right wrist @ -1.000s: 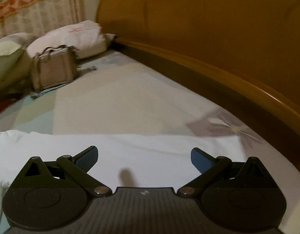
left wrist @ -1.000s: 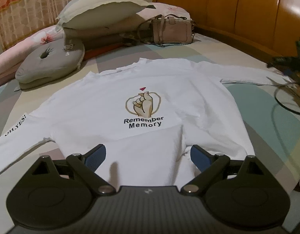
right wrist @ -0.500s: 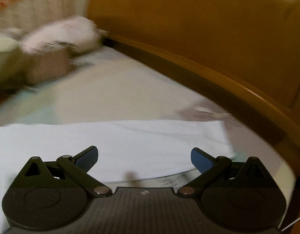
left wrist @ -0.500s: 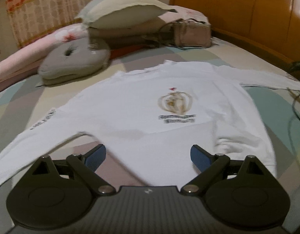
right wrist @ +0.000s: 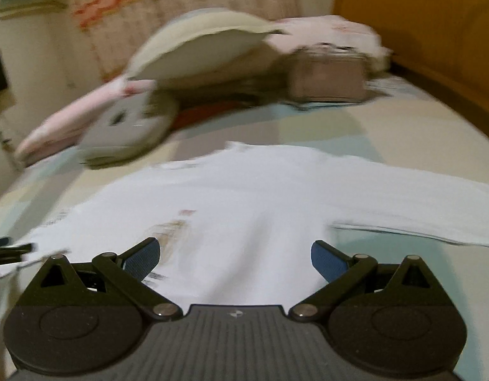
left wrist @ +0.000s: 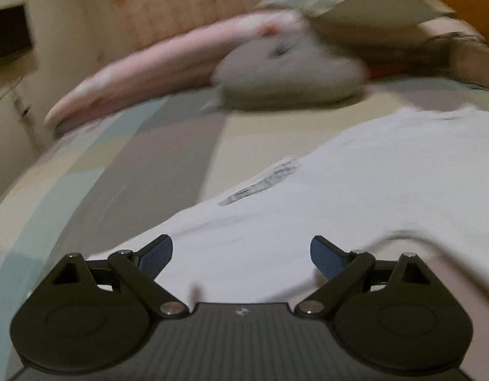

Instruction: Fold clothes

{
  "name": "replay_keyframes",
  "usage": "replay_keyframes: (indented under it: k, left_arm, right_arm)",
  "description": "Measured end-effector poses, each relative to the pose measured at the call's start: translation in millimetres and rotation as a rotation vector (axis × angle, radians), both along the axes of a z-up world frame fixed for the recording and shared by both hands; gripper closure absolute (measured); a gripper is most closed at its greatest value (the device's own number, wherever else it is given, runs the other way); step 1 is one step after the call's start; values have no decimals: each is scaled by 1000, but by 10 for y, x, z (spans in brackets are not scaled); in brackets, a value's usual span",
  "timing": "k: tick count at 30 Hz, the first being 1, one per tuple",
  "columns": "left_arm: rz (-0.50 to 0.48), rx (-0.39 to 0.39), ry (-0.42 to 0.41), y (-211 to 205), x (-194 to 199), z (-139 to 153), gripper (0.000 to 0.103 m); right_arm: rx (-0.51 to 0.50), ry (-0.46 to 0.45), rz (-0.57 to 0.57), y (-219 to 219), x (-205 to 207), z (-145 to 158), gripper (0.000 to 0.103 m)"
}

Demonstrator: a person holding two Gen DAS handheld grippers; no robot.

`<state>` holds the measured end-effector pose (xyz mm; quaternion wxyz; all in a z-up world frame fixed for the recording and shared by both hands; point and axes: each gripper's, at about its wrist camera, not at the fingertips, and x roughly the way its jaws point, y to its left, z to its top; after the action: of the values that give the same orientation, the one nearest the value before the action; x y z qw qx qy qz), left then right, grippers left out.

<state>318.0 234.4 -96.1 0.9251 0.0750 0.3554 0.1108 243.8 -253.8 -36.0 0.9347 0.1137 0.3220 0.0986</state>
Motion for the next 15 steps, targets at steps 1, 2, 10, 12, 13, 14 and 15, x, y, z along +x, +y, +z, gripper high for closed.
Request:
replay_keyframes:
  k: [1, 2, 10, 12, 13, 14, 15]
  left_arm:
    - [24, -12, 8, 92, 20, -75, 9]
    - [46, -22, 11, 173, 23, -145, 8]
    - [62, -209, 26, 341, -357, -119, 5]
    - [53, -198, 12, 338, -329, -35, 5]
    - [60, -197, -25, 347, -285, 2, 4]
    - [58, -195, -47, 354, -229, 11, 4]
    - [54, -190, -52, 367, -153, -10, 4]
  right_arm:
    - [7, -8, 25, 125, 29, 21, 0]
    - [9, -14, 45, 229, 49, 41, 0]
    - [-21, 4, 80, 479, 39, -10, 0]
    - [-5, 15, 60, 426, 10, -39, 0]
    - [3, 21, 54, 406, 4, -50, 0]
    - [10, 26, 49, 389, -1, -58, 0]
    - [14, 25, 47, 382, -10, -58, 0]
